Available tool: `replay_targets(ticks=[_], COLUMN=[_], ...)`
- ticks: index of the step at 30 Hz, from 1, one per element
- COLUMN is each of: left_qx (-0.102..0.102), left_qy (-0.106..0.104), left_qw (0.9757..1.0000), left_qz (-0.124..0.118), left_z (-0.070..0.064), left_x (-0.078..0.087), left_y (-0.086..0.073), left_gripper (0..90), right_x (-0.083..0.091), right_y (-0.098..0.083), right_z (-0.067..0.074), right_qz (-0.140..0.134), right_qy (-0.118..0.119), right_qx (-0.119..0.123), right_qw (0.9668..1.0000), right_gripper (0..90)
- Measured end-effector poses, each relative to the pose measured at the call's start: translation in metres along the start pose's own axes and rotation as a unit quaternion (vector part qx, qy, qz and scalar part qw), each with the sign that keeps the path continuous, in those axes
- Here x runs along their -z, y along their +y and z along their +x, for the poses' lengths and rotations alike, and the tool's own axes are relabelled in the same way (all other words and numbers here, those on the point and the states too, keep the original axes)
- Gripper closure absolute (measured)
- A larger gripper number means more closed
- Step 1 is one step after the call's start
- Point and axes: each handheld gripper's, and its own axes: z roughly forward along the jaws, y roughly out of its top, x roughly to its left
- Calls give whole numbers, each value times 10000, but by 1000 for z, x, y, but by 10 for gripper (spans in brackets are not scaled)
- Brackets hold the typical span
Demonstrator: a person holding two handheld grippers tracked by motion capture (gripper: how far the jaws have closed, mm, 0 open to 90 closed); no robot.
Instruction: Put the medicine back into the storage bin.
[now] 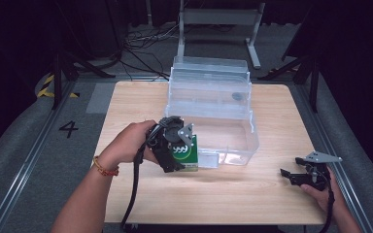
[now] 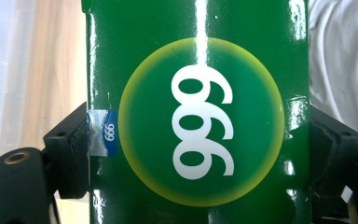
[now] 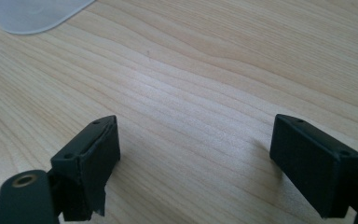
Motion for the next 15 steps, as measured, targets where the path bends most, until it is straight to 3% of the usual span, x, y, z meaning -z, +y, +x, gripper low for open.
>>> replay_targets(ticks=[6, 13, 15], left_qx=[-47, -3, -152], left_qy=[149, 126, 126], left_qw=[9999, 9999, 9998], left_qz=[-45, -60, 2], left_z=[18, 35, 42], left_x=[7, 11, 9], left_y=[3, 7, 9], left_gripper=[160, 160, 160], right_x=[0, 0, 0], right_y=[0, 0, 0], right_z=[0, 0, 0], right_qz=[0, -1, -2], right_qy=[-1, -6, -6], right_qx=[0, -6, -6], right_qw=[10000, 10000, 10000], right_gripper=[165, 165, 165])
